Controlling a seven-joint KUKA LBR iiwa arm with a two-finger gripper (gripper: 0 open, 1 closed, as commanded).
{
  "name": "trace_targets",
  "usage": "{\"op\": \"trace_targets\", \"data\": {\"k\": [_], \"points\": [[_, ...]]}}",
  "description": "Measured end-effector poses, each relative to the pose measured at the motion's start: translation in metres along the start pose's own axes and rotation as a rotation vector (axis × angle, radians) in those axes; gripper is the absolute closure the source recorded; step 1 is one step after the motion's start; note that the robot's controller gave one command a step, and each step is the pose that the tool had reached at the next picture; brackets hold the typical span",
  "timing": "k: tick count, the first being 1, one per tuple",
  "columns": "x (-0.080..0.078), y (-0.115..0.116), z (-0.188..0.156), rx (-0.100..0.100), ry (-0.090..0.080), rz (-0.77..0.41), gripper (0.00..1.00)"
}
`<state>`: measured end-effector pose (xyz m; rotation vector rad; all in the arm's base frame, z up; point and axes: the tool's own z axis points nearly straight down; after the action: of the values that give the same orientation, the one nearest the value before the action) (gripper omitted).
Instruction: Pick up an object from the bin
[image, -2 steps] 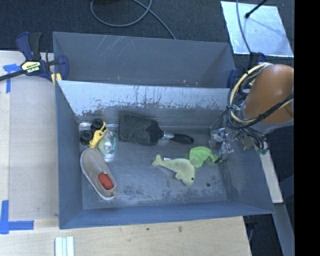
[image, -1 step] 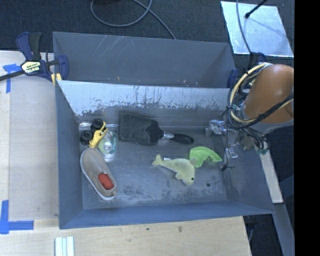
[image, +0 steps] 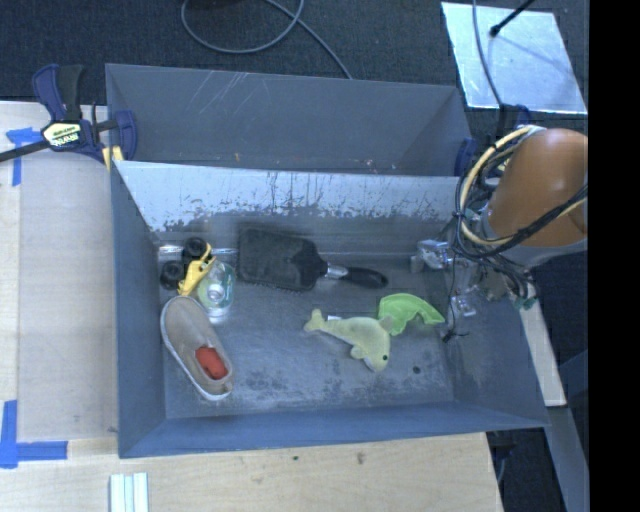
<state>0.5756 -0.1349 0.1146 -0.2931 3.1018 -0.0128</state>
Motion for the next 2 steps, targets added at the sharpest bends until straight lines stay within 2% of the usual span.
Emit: {"op": "trace_targets", "data": {"k": [1,2], "points": [[0.0210,0.0489,0.0308,0.001,-0.003,0.034,1.00],[0.0210,0.0489,0.0308,0.001,-0.003,0.033,1.00]]}}
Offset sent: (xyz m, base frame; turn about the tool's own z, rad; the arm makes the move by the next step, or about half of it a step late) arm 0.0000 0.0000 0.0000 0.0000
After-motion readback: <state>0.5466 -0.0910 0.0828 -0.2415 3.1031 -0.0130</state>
